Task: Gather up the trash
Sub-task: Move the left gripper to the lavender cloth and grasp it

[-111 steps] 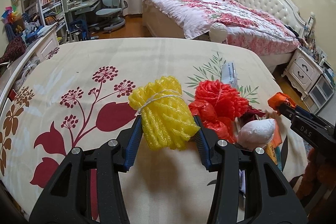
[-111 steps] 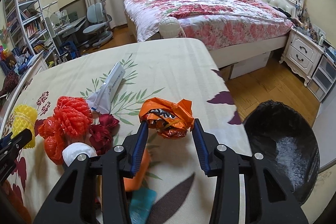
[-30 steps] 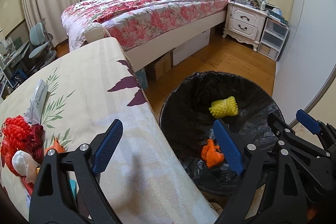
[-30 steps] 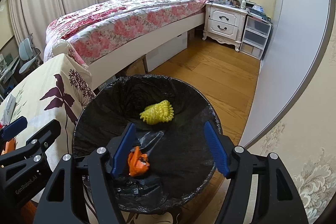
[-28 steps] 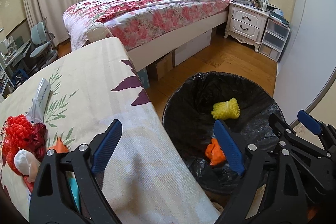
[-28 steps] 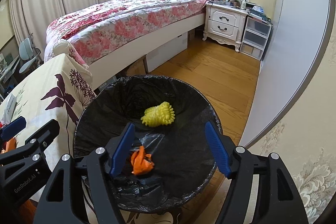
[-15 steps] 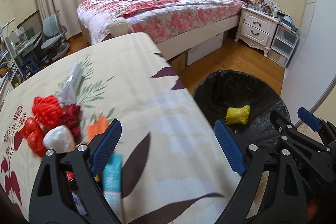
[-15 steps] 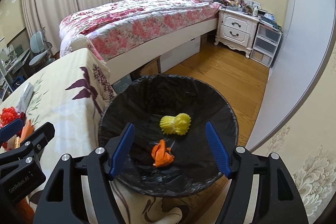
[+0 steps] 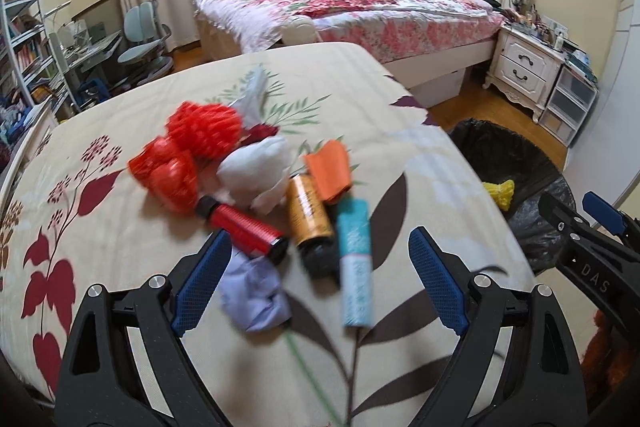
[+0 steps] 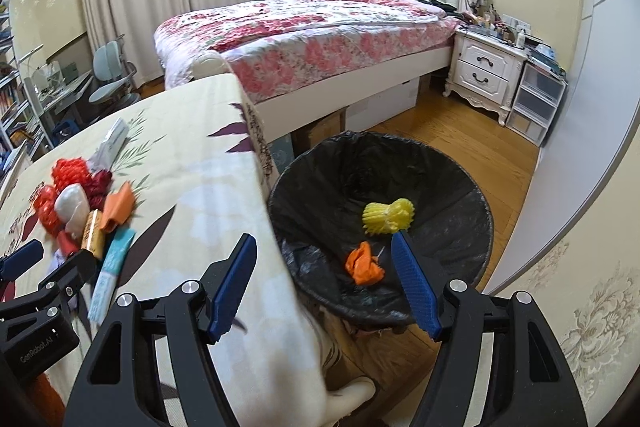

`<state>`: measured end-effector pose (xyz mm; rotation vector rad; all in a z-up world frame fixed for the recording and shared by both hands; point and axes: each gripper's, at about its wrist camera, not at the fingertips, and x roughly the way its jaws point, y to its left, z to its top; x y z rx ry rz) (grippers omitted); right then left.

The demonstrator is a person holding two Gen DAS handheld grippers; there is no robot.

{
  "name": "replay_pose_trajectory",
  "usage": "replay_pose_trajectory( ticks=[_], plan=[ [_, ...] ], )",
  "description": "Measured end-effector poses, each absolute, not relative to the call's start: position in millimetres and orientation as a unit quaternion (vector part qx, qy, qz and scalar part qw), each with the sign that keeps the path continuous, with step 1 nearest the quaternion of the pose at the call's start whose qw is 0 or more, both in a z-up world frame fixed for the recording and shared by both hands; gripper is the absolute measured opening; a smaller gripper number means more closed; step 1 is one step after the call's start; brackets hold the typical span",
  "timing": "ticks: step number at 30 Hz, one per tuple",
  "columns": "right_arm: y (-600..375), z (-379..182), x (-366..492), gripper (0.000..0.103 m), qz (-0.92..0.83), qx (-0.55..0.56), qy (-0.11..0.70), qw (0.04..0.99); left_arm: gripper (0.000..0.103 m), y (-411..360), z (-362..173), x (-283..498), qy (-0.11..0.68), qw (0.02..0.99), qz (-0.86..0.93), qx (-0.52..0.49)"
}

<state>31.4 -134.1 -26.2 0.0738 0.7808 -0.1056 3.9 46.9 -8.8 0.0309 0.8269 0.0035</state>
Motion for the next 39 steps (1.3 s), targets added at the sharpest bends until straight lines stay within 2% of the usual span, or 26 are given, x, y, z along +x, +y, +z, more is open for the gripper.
replay_pose_trajectory(
  ticks=[14,16,17,20,24,26,39],
  plan=[
    [-94,-36,15,0.068,-0.005,0.016,0.388,0.921,0.088,82,-31,-17,0.422,0.906,0.038,0.003],
    [-92,-37,15,0.068,-0.003,0.016,0.389,0.921,0.084,84,-36,-14,0.428,0.903,0.04,0.003],
    [-91,-37,15,0.068,-0.002,0.016,0.389,0.921,0.076,85,-39,-13,0.433,0.9,0.041,0.001],
    [-91,-38,15,0.068,-0.001,0.015,0.389,0.921,0.067,90,-41,-14,0.434,0.9,0.037,-0.008],
    [-88,-40,16,0.068,0.001,0.015,0.392,0.92,0.039,93,-40,-19,0.426,0.904,0.022,-0.008],
    [-86,-41,16,0.068,0.004,0.013,0.393,0.919,0.033,96,-40,-21,0.423,0.906,0.023,-0.01],
    [-47,-35,14,0.068,0.054,-0.003,0.394,0.918,0.032,128,-30,-37,0.41,0.911,0.04,-0.016]
  ],
)
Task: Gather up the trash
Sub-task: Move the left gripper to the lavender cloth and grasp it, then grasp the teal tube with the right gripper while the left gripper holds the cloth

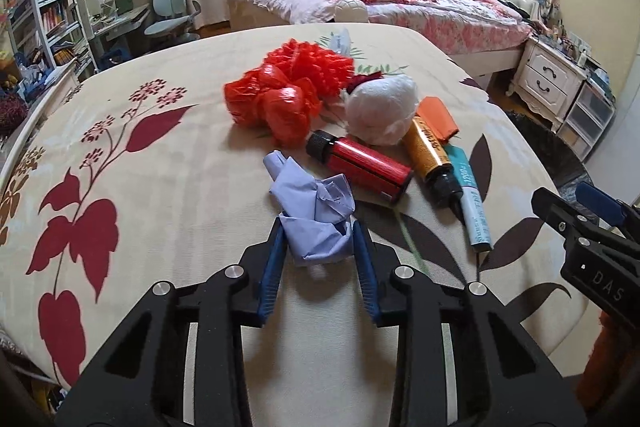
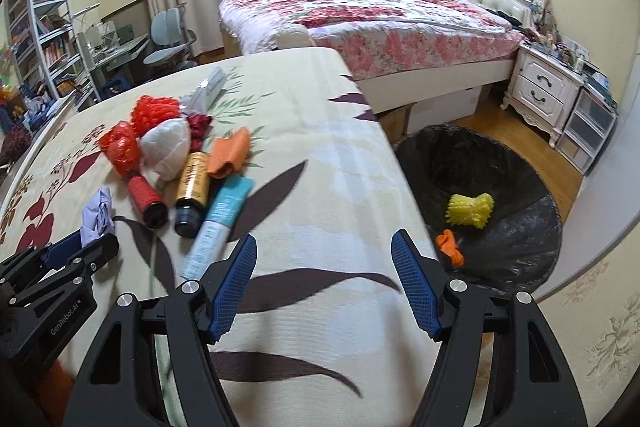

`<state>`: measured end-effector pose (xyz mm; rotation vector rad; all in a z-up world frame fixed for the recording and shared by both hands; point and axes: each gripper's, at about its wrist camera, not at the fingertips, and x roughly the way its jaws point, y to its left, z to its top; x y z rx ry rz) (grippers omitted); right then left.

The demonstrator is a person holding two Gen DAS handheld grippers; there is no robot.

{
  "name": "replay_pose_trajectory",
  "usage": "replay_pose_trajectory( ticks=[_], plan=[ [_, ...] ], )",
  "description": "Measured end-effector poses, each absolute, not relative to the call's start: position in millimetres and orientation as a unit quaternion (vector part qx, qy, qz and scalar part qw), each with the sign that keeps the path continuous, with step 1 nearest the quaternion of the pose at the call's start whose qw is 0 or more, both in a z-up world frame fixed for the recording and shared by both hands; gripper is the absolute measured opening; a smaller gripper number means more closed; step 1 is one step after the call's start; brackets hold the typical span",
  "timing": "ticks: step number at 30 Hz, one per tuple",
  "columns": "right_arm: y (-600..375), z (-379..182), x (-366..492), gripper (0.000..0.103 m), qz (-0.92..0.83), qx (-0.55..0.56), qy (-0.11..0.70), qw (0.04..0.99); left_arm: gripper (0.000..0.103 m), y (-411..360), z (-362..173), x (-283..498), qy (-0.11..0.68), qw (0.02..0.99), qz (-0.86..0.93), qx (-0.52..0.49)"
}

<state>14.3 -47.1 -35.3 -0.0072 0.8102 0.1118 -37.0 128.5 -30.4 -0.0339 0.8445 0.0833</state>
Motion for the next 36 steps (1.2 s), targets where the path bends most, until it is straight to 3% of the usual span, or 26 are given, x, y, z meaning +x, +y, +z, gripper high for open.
replay_pose_trajectory(
  ticks=[9,11,21,28,36],
  plan=[
    [-4,-43,22,0.067,0.1,-0.034,0.409,0.906,0.032,150,-34,-40,0.412,0.908,0.067,-0.022],
    [1,-47,25,0.06,0.102,-0.041,0.416,0.903,0.032,154,-36,-41,0.414,0.907,0.07,-0.026],
    [6,-52,33,0.047,0.098,-0.049,0.429,0.897,0.032,161,-39,-40,0.412,0.907,0.078,-0.035],
    [8,-51,35,0.021,0.115,-0.038,0.434,0.893,0.032,162,-39,-39,0.411,0.907,0.077,-0.039],
    [4,-51,32,0.018,0.123,-0.026,0.435,0.891,0.032,162,-39,-39,0.411,0.907,0.078,-0.037]
  ],
)
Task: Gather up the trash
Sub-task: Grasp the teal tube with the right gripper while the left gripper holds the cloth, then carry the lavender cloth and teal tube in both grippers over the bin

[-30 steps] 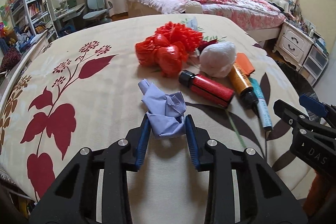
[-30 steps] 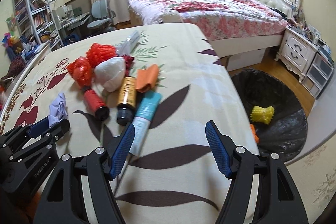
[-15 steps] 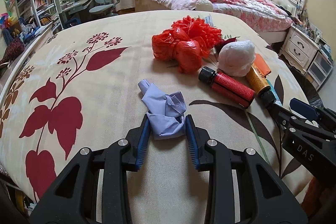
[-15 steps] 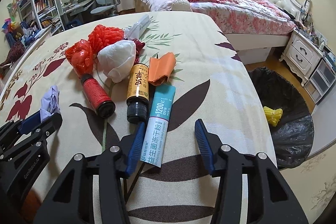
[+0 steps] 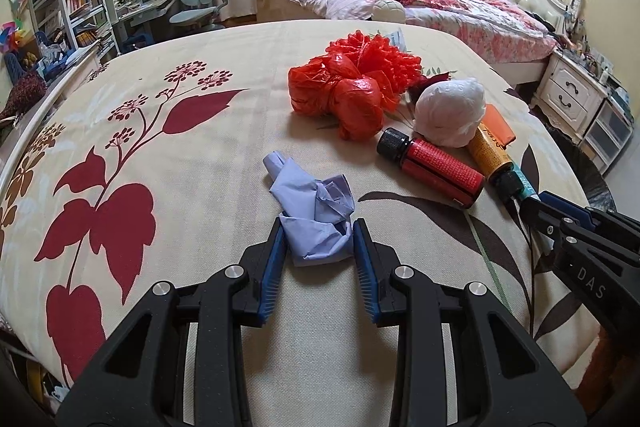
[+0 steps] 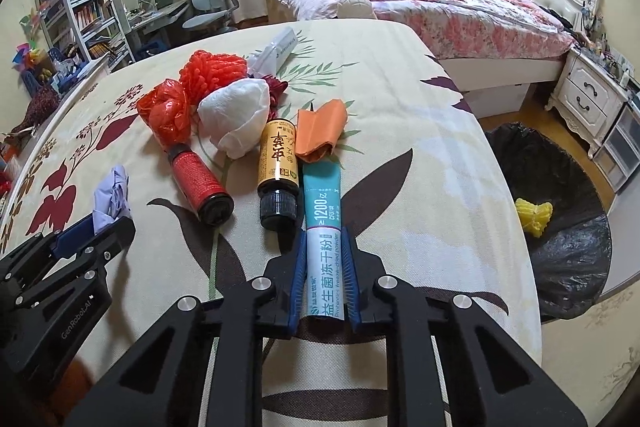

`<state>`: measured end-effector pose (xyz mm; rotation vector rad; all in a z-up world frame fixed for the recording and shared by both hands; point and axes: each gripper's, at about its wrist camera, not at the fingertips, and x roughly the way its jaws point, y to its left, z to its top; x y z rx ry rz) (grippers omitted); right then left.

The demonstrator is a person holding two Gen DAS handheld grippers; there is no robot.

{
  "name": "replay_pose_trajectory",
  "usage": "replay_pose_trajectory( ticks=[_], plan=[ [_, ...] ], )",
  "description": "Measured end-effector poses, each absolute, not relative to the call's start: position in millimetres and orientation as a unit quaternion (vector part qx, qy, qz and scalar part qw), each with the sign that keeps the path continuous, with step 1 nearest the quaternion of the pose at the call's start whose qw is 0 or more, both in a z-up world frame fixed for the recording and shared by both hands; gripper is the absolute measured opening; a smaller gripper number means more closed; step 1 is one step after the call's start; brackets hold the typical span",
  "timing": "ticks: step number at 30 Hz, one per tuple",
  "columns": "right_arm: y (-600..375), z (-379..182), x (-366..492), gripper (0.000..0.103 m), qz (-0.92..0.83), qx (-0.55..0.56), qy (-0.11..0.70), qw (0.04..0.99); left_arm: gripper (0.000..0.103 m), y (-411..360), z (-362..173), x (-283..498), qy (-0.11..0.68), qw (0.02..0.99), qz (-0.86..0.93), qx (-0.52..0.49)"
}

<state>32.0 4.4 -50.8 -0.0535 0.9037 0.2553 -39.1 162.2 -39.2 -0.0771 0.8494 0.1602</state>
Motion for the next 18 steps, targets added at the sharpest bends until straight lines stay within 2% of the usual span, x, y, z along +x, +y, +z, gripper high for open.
replay_pose_trajectory(
  ticks=[18],
  plan=[
    [-50,-21,31,0.018,0.081,0.009,0.391,0.917,0.032,119,-7,-34,0.38,0.924,0.036,-0.026]
  ],
)
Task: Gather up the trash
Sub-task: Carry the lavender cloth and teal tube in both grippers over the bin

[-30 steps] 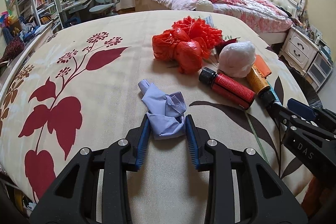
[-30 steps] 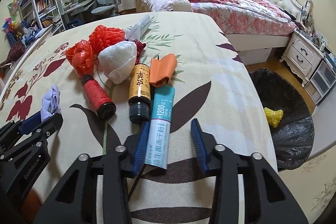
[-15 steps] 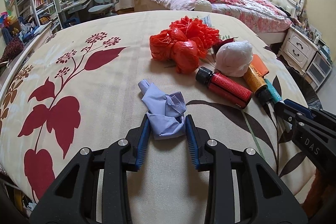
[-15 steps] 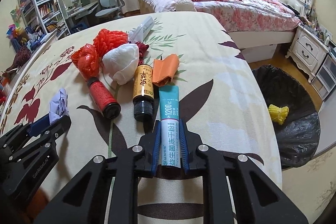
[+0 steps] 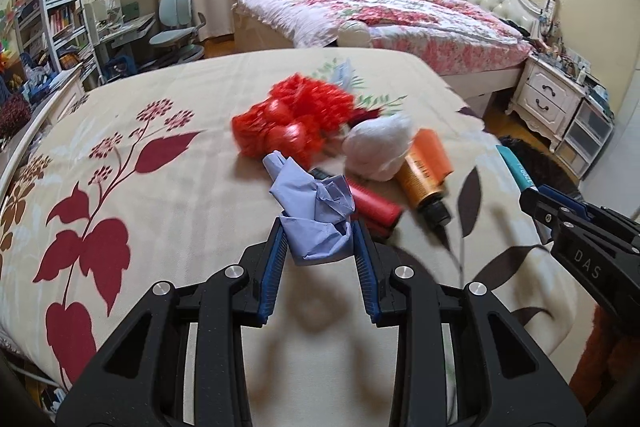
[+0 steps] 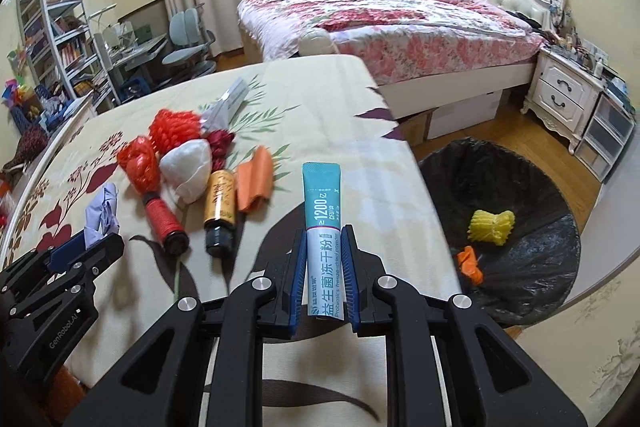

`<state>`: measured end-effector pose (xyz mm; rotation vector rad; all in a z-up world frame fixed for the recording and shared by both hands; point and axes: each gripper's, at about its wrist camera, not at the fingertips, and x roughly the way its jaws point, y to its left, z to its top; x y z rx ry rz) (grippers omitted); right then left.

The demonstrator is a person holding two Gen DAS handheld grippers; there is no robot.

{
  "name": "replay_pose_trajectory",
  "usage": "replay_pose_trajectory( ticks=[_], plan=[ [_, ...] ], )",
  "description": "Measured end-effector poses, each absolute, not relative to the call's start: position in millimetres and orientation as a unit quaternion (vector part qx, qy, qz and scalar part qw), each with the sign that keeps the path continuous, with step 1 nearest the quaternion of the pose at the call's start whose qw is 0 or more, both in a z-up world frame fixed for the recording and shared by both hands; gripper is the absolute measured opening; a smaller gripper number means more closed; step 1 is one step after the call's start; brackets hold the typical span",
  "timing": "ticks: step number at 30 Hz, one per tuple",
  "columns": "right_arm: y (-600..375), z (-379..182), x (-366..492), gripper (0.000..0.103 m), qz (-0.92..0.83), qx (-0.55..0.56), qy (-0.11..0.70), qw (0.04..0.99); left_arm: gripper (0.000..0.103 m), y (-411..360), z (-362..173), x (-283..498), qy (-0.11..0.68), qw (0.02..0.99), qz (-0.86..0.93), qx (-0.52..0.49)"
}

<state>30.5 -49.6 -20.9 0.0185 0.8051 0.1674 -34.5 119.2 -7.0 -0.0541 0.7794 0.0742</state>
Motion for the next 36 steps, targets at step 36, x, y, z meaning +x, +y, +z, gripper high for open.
replay_pose_trajectory(
  ticks=[36],
  plan=[
    [-211,-45,78,0.018,-0.101,0.074,0.378,0.917,0.033,-83,-23,85,0.37,0.921,-0.104,0.059]
  ],
)
